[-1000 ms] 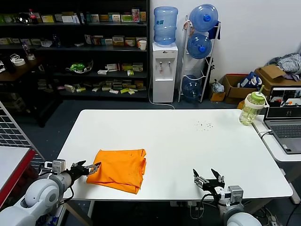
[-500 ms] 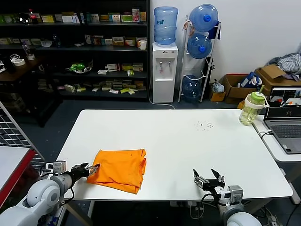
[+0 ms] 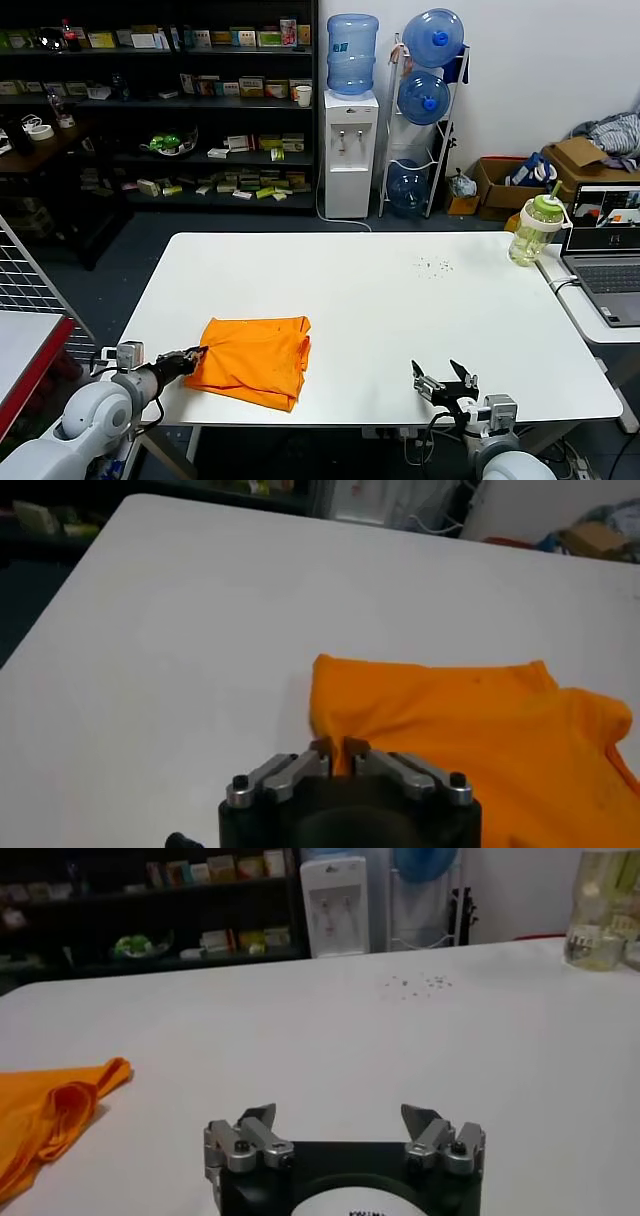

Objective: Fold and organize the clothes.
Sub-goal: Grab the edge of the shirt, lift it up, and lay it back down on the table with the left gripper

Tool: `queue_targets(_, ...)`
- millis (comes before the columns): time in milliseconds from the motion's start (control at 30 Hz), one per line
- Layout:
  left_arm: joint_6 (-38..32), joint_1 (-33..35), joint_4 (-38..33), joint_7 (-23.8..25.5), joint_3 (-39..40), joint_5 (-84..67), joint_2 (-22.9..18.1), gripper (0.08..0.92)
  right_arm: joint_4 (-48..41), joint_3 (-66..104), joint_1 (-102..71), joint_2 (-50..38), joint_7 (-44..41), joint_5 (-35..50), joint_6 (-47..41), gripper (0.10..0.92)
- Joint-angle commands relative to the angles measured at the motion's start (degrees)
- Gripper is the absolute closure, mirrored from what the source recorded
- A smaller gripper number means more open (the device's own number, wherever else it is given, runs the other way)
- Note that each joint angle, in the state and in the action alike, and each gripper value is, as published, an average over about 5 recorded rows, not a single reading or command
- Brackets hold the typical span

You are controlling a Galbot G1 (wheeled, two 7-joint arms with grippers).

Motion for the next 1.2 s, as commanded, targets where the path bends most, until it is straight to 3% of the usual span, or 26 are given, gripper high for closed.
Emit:
queue_targets(33, -0.1, 0.2, -1.2, -0.2, -0.6, -0.4, -0.2, 0.835, -0.1, -0.1, 0.2, 0.1, 0.0, 0.0, 0.1, 0.203)
queue_targets(167, 0.4, 1.6, -5.6, -2.7, -2.1, 1.0, 0.2, 0.907, -0.3, -0.1, 0.3, 0.1, -0.1, 0.0, 0.3, 0.203)
queue_targets(433, 2.2, 6.7, -15.6, -10.3, -8.4, 4.8, 4.5, 0.910, 0.3, 0.8, 1.0, -0.4, -0.4, -0.6, 1.3, 0.203)
queue_targets(567, 2.0, 8.6, -13.1, -10.7, -13.3, 5.4, 6.9, 0.910, 2.6, 2.2, 0.6, -1.2, -0.6, -0.7, 1.8, 0.203)
queue_targets(900, -0.7, 8.4, 2.4, -8.0, -19.5, 5.7, 13.8, 0.910, 6.1, 8.4, -3.4, -3.7, -1.8, -0.8, 4.2, 0.203)
queue_targets(1067, -0.6, 8.8, 2.0, -8.4, -19.2, 5.8, 14.7, 0.910, 5.8, 10.0, -4.4, -3.0, -2.3, -0.8, 4.9, 0.203)
queue_targets(1200, 0.1, 8.9, -2.4, -9.9, -17.7, 5.1, 13.9, 0.910, 5.5, 9.9, -4.6, -2.3, -2.4, -1.4, 5.0, 0.203)
